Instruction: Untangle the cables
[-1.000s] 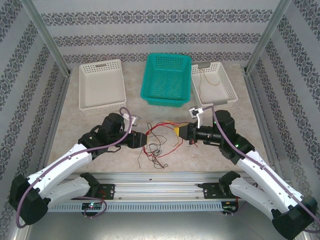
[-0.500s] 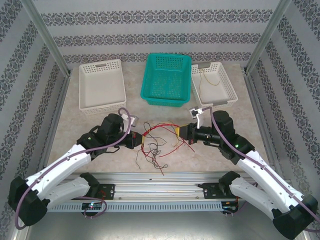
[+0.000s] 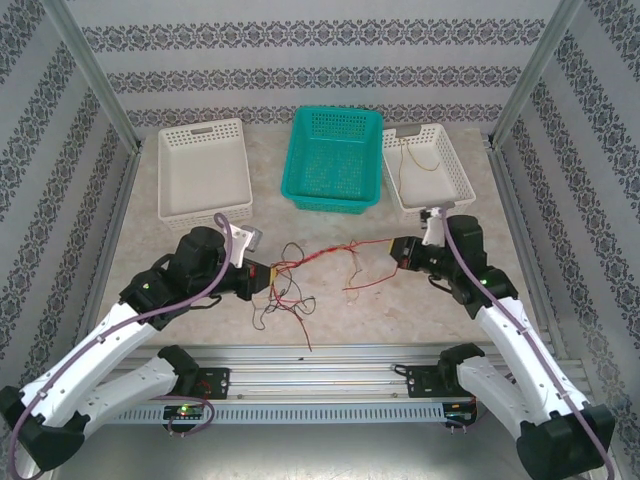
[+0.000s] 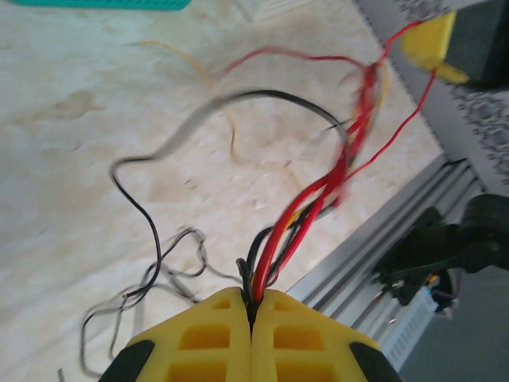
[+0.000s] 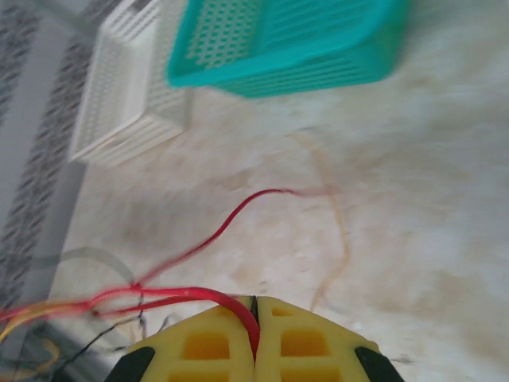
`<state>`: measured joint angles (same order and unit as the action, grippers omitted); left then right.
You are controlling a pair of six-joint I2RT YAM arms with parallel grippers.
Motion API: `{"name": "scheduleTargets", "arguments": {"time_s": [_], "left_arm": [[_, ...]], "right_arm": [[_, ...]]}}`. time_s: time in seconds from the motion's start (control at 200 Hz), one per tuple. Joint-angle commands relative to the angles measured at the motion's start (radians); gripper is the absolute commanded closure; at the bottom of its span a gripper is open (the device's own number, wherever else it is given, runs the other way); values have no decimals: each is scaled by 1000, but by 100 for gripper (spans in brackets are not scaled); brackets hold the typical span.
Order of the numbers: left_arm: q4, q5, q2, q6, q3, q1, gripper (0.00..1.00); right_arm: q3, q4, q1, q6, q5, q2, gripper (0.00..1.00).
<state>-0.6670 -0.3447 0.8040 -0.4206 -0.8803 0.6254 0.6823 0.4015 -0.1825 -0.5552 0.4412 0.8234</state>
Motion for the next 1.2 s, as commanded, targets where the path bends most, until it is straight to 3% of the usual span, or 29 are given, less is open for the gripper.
{"name": "scheduleTargets", "arguments": {"time_s": [0.0,0.195,0.335,0.495,0.679,0.974,1.194], "left_arm": [[-223,139,-51,67,-65,-18,100],[-278,252,-78,76,-128,-65,100],[-287,386,-94,70,-163,-104,100],[-226,428,-90,46,-182,-145,100],[-107,270,36,62,-206,-150,100],[15,45,205,223,-263,-150,100],[193,-13,140,264,-86,-147,100]], "right_arm": [[-7,70,94,-24,-131,-22,100],[8,133,222,-20,-161,-57,100],[34,193,260,-5,-244,-104,100],[44,200,264,-23,-233,-149,100],[93,112,235,-90,-114,-214,100],[294,75,-34,-38,-369,-15,100],[472,16,-129,-25,-528,299,100]]}}
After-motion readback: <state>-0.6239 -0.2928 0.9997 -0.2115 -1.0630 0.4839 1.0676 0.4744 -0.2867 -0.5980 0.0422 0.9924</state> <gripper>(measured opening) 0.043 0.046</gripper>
